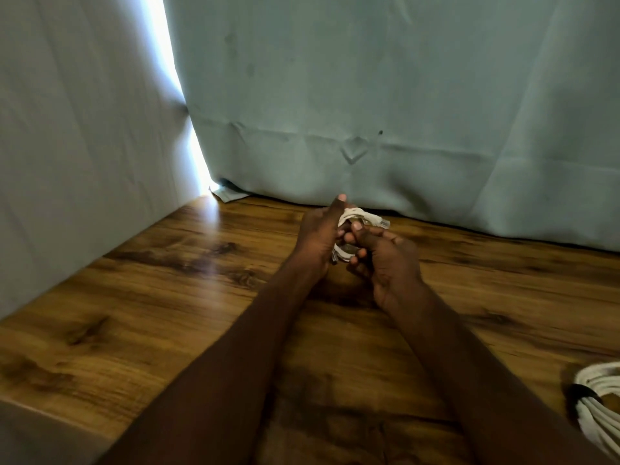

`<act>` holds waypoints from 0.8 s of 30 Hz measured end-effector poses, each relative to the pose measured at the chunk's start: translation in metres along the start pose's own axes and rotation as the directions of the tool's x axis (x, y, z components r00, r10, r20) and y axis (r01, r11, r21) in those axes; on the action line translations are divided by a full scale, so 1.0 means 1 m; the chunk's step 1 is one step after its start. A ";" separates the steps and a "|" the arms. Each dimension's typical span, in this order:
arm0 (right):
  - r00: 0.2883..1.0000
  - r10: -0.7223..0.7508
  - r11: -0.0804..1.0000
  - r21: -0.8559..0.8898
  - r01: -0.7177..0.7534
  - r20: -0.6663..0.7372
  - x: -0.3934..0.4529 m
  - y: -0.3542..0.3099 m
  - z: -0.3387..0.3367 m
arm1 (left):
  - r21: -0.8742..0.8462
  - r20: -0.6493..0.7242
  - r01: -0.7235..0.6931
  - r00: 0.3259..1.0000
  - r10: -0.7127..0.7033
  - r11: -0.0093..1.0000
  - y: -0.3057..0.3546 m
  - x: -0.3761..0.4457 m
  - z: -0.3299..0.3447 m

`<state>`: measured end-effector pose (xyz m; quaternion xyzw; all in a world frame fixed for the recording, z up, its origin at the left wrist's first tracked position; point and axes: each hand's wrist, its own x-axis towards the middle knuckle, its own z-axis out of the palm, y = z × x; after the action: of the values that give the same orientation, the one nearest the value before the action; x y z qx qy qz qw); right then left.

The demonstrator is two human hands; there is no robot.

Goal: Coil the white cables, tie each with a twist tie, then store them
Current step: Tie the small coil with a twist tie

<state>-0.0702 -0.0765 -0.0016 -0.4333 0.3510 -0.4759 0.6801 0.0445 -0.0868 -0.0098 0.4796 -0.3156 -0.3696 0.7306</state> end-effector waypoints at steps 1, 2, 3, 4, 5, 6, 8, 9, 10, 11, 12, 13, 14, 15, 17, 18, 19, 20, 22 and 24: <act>1.000 0.002 1.000 0.019 -0.001 -0.022 0.000 0.001 -0.001 | 0.015 0.040 -0.003 0.999 0.003 1.000 -0.001 -0.001 0.001; 0.999 0.009 0.999 0.039 -0.007 -0.039 0.000 0.001 -0.001 | 0.026 0.065 -0.004 0.998 0.002 1.000 -0.002 -0.001 0.002; 0.999 0.017 0.998 0.053 -0.015 -0.049 0.000 0.002 -0.002 | 0.034 0.081 0.002 0.997 -0.005 0.999 -0.004 0.000 0.002; 0.998 0.023 0.998 0.057 -0.020 -0.053 0.000 0.002 -0.002 | 0.039 0.090 0.009 0.996 -0.013 0.999 -0.005 0.000 0.002; 0.998 0.024 0.999 0.045 -0.022 -0.051 0.001 0.001 -0.002 | 0.041 0.084 0.009 0.996 -0.012 0.999 -0.005 0.000 0.002; 0.999 0.022 1.000 0.023 -0.022 -0.039 0.000 0.000 -0.001 | 0.046 0.060 -0.006 0.998 0.004 0.999 -0.003 -0.001 0.002; 1.000 0.013 0.999 -0.035 -0.013 0.004 -0.001 -0.001 0.001 | 0.058 -0.022 -0.059 0.998 0.060 0.997 0.000 0.000 0.000; 1.000 0.000 0.997 -0.078 0.002 0.015 -0.002 -0.001 0.002 | 0.052 -0.059 -0.088 0.994 0.091 0.995 0.002 0.000 -0.002; 1.000 -0.026 0.991 -0.133 0.027 0.010 -0.004 -0.001 0.002 | 0.041 -0.085 -0.119 0.989 0.122 0.992 0.003 0.001 -0.004; 0.997 -0.075 0.977 -0.202 0.071 -0.011 -0.004 0.001 0.003 | 0.042 -0.105 -0.157 0.981 0.161 0.987 0.004 0.002 -0.005; 0.989 -0.143 0.953 -0.274 0.128 -0.036 -0.006 0.001 0.003 | 0.057 -0.123 -0.200 0.971 0.206 0.978 0.005 0.002 -0.007; 0.972 -0.230 0.913 -0.357 0.196 -0.054 -0.006 0.003 0.003 | 0.082 -0.133 -0.243 0.958 0.253 0.966 0.005 0.004 -0.010; 0.943 -0.326 0.851 -0.454 0.266 -0.059 -0.007 0.004 0.003 | 0.108 -0.137 -0.281 0.946 0.295 0.953 0.004 0.007 -0.012; 0.904 -0.425 0.766 -0.551 0.332 -0.046 -0.008 0.004 0.002 | 0.122 -0.134 -0.313 0.935 0.328 0.942 0.003 0.009 -0.014; 0.818 -0.575 0.608 -0.653 0.451 0.030 -0.012 0.003 0.003 | 0.150 -0.111 -0.350 0.923 0.368 0.925 0.002 0.009 -0.017; 0.774 -0.628 0.546 -0.665 0.509 0.077 -0.014 0.003 0.003 | 0.162 -0.099 -0.358 0.921 0.376 0.920 0.002 0.007 -0.017; 0.730 -0.671 0.484 -0.671 0.561 0.126 -0.016 0.002 0.004 | 0.160 -0.076 -0.365 0.922 0.380 0.917 0.002 0.006 -0.017; 0.689 -0.704 0.427 -0.670 0.607 0.175 -0.017 0.001 0.004 | 0.155 -0.044 -0.371 0.923 0.382 0.915 0.002 0.003 -0.016; 0.639 -0.732 0.365 -0.656 0.661 0.236 -0.017 0.001 0.004 | 0.178 0.037 -0.378 0.925 0.377 0.909 0.001 -0.001 -0.012; 0.642 -0.729 0.390 -0.628 0.674 0.237 -0.016 0.000 0.004 | 0.199 0.108 -0.377 0.926 0.362 0.905 0.000 -0.004 -0.010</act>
<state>-0.0712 -0.0602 0.0005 -0.7334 0.3061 -0.5740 0.1975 0.0508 -0.0781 -0.0136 0.4747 -0.4639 -0.2044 0.7195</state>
